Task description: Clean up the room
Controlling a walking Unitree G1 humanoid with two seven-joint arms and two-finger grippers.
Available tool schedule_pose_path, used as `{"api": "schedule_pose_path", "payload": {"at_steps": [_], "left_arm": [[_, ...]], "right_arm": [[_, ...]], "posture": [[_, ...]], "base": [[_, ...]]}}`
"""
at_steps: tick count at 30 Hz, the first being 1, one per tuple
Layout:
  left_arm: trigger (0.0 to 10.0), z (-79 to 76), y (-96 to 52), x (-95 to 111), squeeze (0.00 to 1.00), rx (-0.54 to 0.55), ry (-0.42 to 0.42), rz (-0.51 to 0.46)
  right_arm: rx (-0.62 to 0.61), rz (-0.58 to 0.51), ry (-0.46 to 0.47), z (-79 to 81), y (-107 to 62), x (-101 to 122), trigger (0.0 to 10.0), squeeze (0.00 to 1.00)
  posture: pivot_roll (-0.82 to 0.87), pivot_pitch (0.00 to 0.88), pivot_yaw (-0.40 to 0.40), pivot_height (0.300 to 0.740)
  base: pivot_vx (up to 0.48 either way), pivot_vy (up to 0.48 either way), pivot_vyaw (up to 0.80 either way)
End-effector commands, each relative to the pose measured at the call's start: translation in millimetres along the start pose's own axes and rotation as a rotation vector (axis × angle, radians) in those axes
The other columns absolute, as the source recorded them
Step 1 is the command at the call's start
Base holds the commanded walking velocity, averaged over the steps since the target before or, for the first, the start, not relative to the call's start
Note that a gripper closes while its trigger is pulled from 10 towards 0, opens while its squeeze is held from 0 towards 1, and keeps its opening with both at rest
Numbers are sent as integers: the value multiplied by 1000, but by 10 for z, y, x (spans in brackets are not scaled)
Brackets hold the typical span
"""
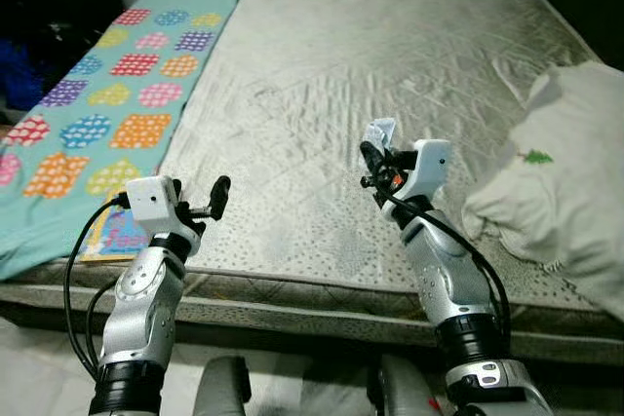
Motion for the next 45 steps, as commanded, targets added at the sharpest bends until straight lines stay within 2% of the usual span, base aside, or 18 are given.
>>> {"api": "schedule_pose_path", "payload": {"at_steps": [1,4,10,19,21,22,23,25,28,33,34,36,37,39,41,42,43,45], "left_arm": [[10000,44,-3,4,0,7,19,-4],[10000,46,5,-26,0,7,28,6],[10000,66,49,-85,0,23,71,38],[10000,75,79,-148,0,49,58,61],[10000,56,88,-160,0,38,74,71],[10000,14,97,-168,0,19,120,78],[10000,-13,100,-174,0,7,129,79],[10000,-32,101,-182,0,-7,122,79],[10000,-63,92,-198,0,-60,58,69],[10000,-53,60,-216,0,-26,51,71],[10000,-56,51,-216,0,-25,53,67],[10000,-57,49,-216,0,-25,54,66],[10000,-67,37,-218,0,-22,47,64],[10000,-58,19,-216,0,13,45,65],[10000,-55,1,-236,0,22,26,79],[10000,-62,-29,-251,0,3,-23,76],[10000,-65,-38,-252,0,-1,-35,73],[10000,-88,-66,-256,0,-4,-65,72]], "right_arm": [[12,-25,-11,34,28,76,10000,0],[-2,-25,-17,6,16,63,10000,0],[-39,-41,-24,-52,19,93,10000,0],[-83,-33,-55,-126,15,86,10000,0],[-123,-13,-16,-158,36,49,10000,0],[-141,23,-48,-177,55,-4,10000,0],[-136,44,-80,-182,64,-28,10000,0],[-129,66,-109,-187,78,-49,10000,0],[-130,102,-142,-203,117,-63,10000,0],[-74,168,-305,-158,158,-120,10000,0],[-96,186,-373,-175,151,-151,10000,0],[-110,194,-407,-186,148,-167,10000,0],[-80,218,-377,-177,110,-233,10000,0],[-57,199,-354,-169,64,-240,10000,0],[-87,170,-318,-189,21,-236,10000,0],[-128,153,-270,-215,-39,-266,10000,0],[-137,149,-262,-221,-54,-274,10000,0],[-235,128,-152,-295,-154,-338,10000,0]], "posture": [[-64,0,42,719],[-65,0,47,738],[-77,0,64,740],[-84,0,68,740],[-86,0,70,740],[-86,0,71,740],[-85,0,72,740],[-84,0,71,740],[-85,0,69,740],[-83,0,58,740],[-83,0,53,740],[-83,0,53,740],[-86,0,44,740],[-86,0,33,740],[-88,0,26,740],[-91,0,18,740],[-91,0,18,740],[-103,0,17,740]], "base": [[0,0,0],[0,0,0],[0,0,0],[0,0,0],[0,0,0],[0,0,0],[0,0,0],[0,0,0],[0,0,0],[0,0,0],[0,0,0],[0,0,0],[0,0,0],[0,0,0],[0,0,0],[0,0,0],[0,0,0],[0,0,0]]}}
Point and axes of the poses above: a point about 5 cm out from each wrist's last joint towards the gripper, its own y axis pointing out of the wrist towards the gripper, its own x axis along the axis of the wrist's last joint, z = x × y, the point moved 1 cm from there along y, pointing out of the wrist towards the gripper, and after that the axes turned 12 degrees about y, right-handed, at the moved point
